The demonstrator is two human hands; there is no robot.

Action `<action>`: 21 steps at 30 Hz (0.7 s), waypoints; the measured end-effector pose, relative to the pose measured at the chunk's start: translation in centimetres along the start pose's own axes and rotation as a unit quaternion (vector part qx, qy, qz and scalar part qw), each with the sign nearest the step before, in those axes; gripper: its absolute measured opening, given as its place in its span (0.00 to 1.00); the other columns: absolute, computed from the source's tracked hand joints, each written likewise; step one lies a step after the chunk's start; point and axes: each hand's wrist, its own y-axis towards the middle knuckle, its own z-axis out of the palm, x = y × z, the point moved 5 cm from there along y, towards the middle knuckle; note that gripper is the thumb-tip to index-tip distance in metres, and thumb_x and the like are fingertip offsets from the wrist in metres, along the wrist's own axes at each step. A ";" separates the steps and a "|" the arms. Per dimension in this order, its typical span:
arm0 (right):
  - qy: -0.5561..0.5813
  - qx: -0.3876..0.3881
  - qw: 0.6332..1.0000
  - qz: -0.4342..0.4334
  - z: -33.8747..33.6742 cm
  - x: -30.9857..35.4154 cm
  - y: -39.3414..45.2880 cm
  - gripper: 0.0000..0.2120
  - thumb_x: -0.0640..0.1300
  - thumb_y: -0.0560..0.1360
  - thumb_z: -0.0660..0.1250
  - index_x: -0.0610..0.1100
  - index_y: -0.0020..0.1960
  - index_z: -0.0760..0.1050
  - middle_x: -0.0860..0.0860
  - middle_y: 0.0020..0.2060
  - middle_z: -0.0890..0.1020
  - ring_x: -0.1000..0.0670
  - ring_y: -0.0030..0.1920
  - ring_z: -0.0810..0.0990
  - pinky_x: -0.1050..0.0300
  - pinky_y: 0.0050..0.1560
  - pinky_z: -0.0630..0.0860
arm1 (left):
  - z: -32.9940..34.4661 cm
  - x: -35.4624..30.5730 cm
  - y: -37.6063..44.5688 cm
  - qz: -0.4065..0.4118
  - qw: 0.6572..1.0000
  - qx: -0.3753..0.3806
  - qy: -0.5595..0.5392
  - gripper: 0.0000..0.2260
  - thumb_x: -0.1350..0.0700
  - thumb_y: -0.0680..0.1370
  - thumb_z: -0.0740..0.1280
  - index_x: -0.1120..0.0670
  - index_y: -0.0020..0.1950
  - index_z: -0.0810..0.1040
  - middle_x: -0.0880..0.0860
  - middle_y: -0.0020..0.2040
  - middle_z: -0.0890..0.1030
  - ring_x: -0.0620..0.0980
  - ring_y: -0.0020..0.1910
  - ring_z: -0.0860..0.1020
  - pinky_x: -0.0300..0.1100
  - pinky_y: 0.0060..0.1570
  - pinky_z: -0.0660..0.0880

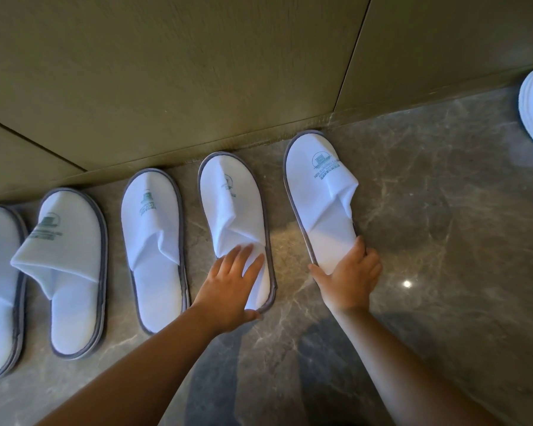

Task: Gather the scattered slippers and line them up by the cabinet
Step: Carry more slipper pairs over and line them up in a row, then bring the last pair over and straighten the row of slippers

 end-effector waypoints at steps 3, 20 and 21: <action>-0.013 0.001 1.000 -0.013 -0.7 0.5 -0.1 0.43 0.54 0.62 0.75 0.37 0.68 0.59 0.35 0.62 0.67 0.36 0.62 0.65 0.43 0.63 0.65 | -0.4 0.0 -0.3 -0.001 1.000 -0.001 -0.019 0.41 0.35 0.70 0.61 0.47 0.73 0.42 0.51 0.77 0.44 0.55 0.75 0.44 0.53 0.73 0.45; 0.061 0.198 0.953 -0.221 -24.0 24.5 -20.8 0.09 0.39 0.73 0.63 0.40 0.53 0.76 0.45 0.50 0.81 0.53 0.48 0.75 0.62 0.48 0.67 | -25.8 5.1 -28.5 -0.087 0.968 -0.031 -0.233 0.19 0.48 0.76 0.60 0.53 0.64 0.69 0.55 0.63 0.75 0.56 0.60 0.74 0.49 0.59 0.72; 0.066 0.215 0.949 -0.220 -25.9 26.7 -23.0 0.09 0.39 0.73 0.62 0.41 0.53 0.76 0.47 0.50 0.81 0.54 0.47 0.74 0.62 0.48 0.67 | -28.2 5.6 -31.4 -0.099 0.963 -0.040 -0.249 0.19 0.48 0.76 0.61 0.53 0.64 0.69 0.55 0.63 0.75 0.56 0.59 0.75 0.48 0.58 0.72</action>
